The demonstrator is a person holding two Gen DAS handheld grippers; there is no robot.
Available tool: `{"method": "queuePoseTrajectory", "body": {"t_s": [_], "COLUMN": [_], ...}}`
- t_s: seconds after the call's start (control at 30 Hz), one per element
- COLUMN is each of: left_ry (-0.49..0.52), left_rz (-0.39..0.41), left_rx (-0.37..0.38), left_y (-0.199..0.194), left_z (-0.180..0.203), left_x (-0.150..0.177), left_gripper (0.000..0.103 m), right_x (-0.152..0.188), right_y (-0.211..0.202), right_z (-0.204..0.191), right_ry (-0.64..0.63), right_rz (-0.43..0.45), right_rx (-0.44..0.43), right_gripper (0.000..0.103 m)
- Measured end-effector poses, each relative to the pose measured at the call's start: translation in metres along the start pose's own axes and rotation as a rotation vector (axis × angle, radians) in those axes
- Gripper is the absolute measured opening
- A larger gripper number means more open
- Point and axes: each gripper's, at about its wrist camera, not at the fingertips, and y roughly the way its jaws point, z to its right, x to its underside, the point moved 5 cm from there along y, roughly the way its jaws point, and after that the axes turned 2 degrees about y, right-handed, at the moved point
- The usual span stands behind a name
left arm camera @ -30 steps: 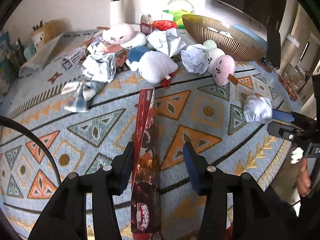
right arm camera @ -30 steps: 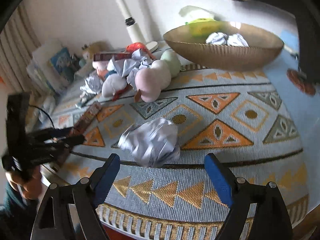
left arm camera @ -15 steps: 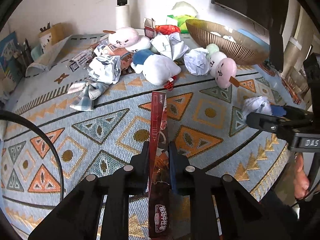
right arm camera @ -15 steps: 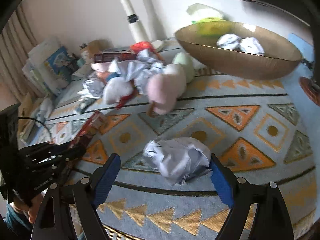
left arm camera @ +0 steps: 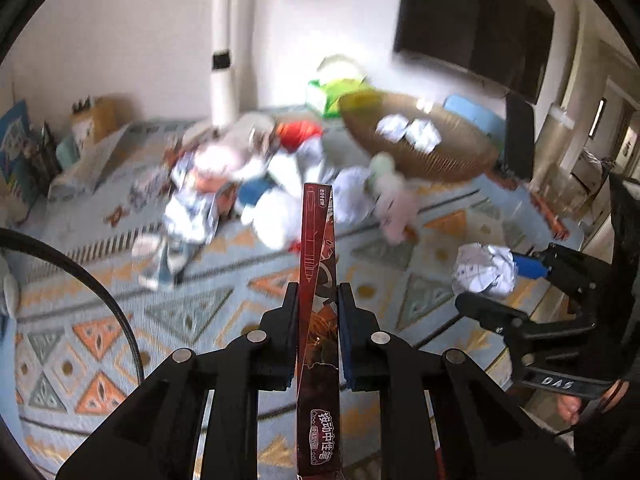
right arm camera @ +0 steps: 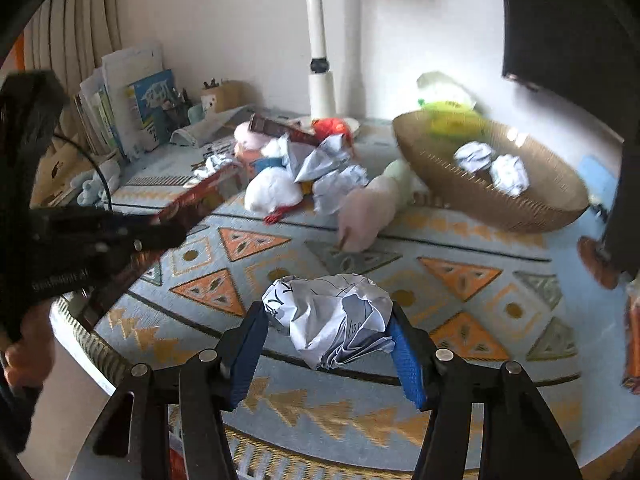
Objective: Organize objects
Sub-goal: 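Carry red snack box and paper ball toward the golden bowl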
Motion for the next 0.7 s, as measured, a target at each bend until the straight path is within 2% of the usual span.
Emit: {"method": "queuePoseTrajectory", "body": {"t_s": [0.07, 0.2, 0.37, 0.57, 0.7], "left_ry": [0.024, 0.078, 0.124, 0.071, 0.046], "left_rz": [0.033, 0.099, 0.162, 0.162, 0.141], "left_rx": [0.008, 0.023, 0.046, 0.095, 0.101], "left_y": [-0.005, -0.011, -0.002, 0.039, 0.071], "left_z": [0.011, 0.03, 0.049, 0.063, 0.071], "left_x": [-0.017, -0.056, -0.118, -0.175, -0.196], "left_gripper": [0.014, 0.014, 0.014, 0.014, 0.014], "right_x": [-0.005, -0.028, -0.07, -0.116, -0.133], "right_y": [-0.005, -0.029, -0.053, -0.053, -0.042], "right_z": [0.006, 0.032, 0.087, 0.149, 0.18], "right_ry": [-0.014, 0.034, 0.089, 0.224, 0.313], "right_rz": [0.01, 0.061, 0.16, 0.215, 0.216], "right_rx": [0.037, -0.002, 0.125, 0.214, 0.2], "right_gripper": [0.058, 0.058, 0.058, 0.058, 0.058]}}
